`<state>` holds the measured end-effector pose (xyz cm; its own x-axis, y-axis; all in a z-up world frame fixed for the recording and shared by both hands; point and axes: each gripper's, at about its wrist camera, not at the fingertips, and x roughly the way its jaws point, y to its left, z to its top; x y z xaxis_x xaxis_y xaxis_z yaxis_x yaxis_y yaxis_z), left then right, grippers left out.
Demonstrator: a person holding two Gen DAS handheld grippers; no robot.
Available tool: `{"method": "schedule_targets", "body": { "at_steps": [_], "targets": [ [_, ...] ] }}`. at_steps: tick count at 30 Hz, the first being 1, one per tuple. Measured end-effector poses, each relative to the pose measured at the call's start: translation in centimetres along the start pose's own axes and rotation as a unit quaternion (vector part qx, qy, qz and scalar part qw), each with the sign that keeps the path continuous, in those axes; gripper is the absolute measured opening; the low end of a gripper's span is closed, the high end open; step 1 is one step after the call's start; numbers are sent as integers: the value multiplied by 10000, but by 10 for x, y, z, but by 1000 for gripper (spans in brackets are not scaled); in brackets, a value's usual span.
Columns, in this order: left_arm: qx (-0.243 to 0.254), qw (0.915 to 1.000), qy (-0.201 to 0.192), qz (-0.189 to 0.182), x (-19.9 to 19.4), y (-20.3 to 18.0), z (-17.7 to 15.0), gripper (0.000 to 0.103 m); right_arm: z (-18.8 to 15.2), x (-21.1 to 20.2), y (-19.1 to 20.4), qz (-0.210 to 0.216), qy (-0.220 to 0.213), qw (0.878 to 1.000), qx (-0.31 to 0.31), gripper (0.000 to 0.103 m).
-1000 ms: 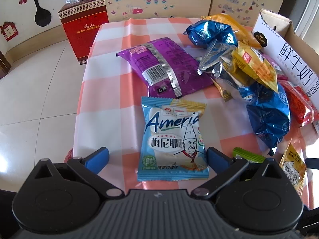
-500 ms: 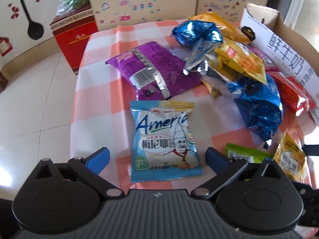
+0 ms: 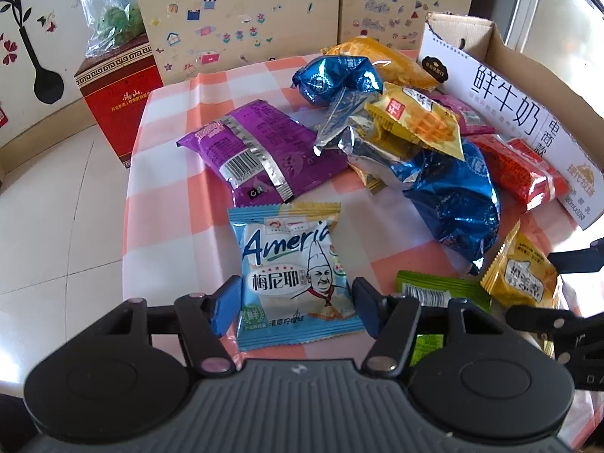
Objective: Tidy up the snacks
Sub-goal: 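Close left tool on Ameria packet while right tool closes on yellow waffle packet, then lift the Ameria packet with left tool while right tool lifts waffle packet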
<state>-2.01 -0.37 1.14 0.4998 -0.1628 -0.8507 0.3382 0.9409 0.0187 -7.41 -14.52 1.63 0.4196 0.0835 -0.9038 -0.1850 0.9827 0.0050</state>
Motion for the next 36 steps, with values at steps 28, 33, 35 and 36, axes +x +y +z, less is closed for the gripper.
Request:
{"method": "schedule_targets", "body": {
  "at_steps": [28,33,35,36],
  "targets": [
    [439,9956,-797,210,-42,-17,1,62,7,-22,-19,319,-264,9983,411,74],
    [414,9959,-782,173,-42,-16,0,62,3,-16,-23,380,-95,9984,416,80],
    [406,9959,-795,153,-43,-15,0,62,0,-9,-21,359,45,9986,380,80],
    [403,9959,-799,147,-44,-15,0,62,-2,-5,-19,310,126,9989,323,80]
  ]
}}
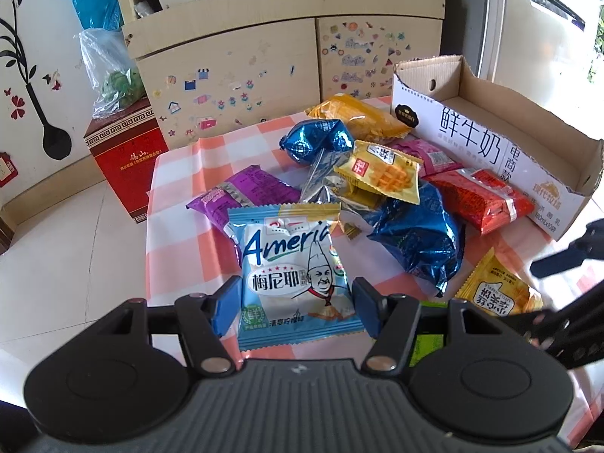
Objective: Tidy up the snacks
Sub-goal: 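Lift the Ameria packet with left tool while right tool lifts waffle packet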
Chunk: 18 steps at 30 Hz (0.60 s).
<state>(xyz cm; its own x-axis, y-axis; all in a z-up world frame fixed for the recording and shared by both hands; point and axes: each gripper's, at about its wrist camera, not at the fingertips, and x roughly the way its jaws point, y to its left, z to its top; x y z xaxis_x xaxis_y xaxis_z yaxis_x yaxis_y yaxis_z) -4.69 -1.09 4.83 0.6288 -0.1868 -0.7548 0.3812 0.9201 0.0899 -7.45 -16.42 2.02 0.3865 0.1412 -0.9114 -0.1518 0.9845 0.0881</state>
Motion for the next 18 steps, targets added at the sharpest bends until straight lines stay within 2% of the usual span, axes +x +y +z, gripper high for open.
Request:
{"method": "schedule_targets", "body": {
  "at_steps": [3,5,8,13,18],
  "targets": [
    [9,10000,-9,-18,-1,-1,0,62,-5,11,11,-236,156,9992,-296,77],
    [35,10000,-26,-31,-2,-2,0,62,-8,12,18,-389,70,9978,-534,69],
    [74,9999,-63,-24,-3,-4,-1,62,-7,10,19,-312,3,9982,-521,56],
    [62,9999,-150,-35,-6,-6,1,63,-7,-5,22,-330,-201,9976,-578,54],
    [99,9997,-233,-54,-10,-9,4,63,-4,-36,18,-382,-705,9954,-531,53]
  ]
}}
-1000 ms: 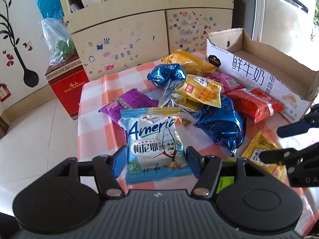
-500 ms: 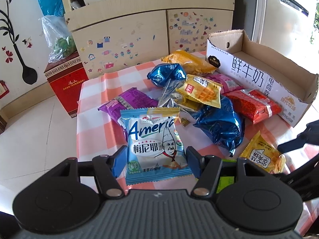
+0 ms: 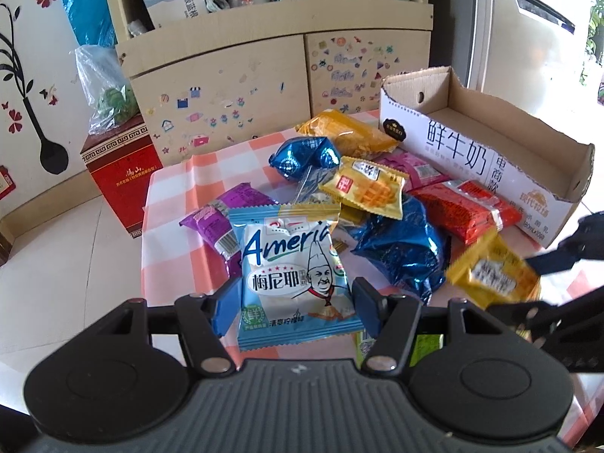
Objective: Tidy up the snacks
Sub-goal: 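Lift the Ameria packet with left tool while right tool lifts waffle packet, then carry both packets into the cardboard box and open both tools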
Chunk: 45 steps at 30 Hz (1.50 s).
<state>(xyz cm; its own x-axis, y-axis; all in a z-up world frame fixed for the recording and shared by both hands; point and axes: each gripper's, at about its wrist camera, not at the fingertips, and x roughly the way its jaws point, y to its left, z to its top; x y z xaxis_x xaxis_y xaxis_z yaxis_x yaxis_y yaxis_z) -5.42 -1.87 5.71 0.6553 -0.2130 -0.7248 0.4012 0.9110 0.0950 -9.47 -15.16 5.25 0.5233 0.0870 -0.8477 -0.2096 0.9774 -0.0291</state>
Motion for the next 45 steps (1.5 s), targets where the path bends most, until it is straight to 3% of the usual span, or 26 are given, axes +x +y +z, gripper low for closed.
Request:
{"method": "schedule_targets", "body": {
  "at_steps": [10,19,29,45],
  "targets": [
    [236,9992,-282,-148,-7,-15,20,63,22,-34,-13,-343,-574,9977,-79,53],
    [375,9968,-634,-325,-8,-29,61,63,46,-45,-45,-677,-996,9927,70,54],
    [644,9926,-773,-687,13,-64,97,62,59,-44,-90,-1140,-1049,9871,390,54],
    [944,9836,-673,-1379,58,-124,135,63,59,-42,-147,-1458,-946,9709,1645,54]
  ]
}}
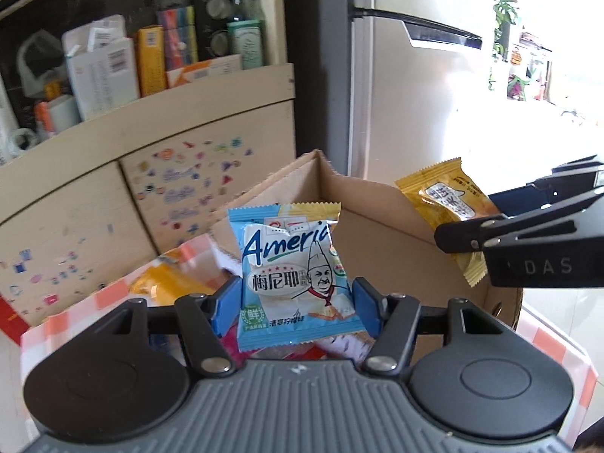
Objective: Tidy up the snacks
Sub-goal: 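Carry both packets into the cardboard box and open both tools, then withdraw both tools from the cardboard box toward the snack pile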
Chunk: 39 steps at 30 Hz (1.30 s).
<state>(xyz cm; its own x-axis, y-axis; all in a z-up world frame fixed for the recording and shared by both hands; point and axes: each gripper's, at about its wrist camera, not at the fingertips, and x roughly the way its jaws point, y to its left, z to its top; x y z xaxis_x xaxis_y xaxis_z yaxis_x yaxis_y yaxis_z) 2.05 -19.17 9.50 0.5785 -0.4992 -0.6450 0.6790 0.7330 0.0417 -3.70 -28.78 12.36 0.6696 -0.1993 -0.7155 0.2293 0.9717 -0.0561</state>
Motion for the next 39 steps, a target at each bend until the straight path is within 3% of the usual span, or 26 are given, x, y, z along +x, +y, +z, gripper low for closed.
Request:
{"method": "schedule_targets", "body": {
  "at_steps": [13,17,20,27,39],
  "targets": [
    [14,9993,254,-290,41,-16,4,63,1,17,-17,-352,262,9984,358,54],
    [32,9996,242,-161,43,-18,2,82,1,19,-22,-414,289,9973,531,60],
    [-16,9995,287,-149,41,-16,4,89,2,18,-22,-416,269,9971,571,64],
    [-77,9995,321,-23,23,0,8,94,4,16,-17,-206,184,9981,552,73],
    [-652,9961,448,385,-7,69,0,95,9,12,13,475,5,9988,113,78]
  ]
}}
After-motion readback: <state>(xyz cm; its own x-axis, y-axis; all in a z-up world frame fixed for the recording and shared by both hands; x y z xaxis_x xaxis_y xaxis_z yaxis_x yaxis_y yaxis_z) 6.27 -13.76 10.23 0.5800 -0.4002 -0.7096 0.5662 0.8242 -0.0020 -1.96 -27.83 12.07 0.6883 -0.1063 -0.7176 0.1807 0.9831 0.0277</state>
